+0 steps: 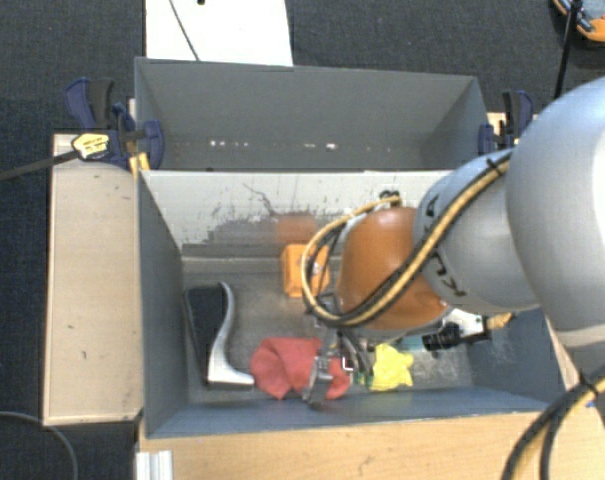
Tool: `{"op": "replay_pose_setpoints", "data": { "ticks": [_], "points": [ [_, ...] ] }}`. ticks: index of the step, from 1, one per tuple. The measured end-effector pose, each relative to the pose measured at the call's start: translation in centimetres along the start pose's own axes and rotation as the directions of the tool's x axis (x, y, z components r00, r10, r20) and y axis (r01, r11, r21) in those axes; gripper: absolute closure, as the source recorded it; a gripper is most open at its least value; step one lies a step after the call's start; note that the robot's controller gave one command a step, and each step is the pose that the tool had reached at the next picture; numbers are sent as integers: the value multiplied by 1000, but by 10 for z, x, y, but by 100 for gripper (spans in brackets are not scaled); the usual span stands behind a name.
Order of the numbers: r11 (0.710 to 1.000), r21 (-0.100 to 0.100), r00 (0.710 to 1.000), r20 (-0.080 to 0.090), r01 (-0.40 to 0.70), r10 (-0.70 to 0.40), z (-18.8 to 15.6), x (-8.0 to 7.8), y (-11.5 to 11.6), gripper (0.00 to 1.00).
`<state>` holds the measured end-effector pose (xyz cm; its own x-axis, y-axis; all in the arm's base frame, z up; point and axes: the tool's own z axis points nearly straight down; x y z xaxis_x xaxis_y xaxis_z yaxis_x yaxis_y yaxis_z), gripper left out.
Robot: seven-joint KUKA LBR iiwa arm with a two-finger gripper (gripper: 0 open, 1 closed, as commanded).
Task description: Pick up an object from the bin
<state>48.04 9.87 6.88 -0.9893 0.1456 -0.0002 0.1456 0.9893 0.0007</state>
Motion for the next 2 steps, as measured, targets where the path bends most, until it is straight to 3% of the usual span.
{"op": "replay_pose_setpoints", "data": {
  "ticks": [1,2],
  "points": [
    [999,0,999,0,41,-41,-1,5,10,100],
    [999,0,999,0,40,-40,-1,5,10,100]
  ]
}}
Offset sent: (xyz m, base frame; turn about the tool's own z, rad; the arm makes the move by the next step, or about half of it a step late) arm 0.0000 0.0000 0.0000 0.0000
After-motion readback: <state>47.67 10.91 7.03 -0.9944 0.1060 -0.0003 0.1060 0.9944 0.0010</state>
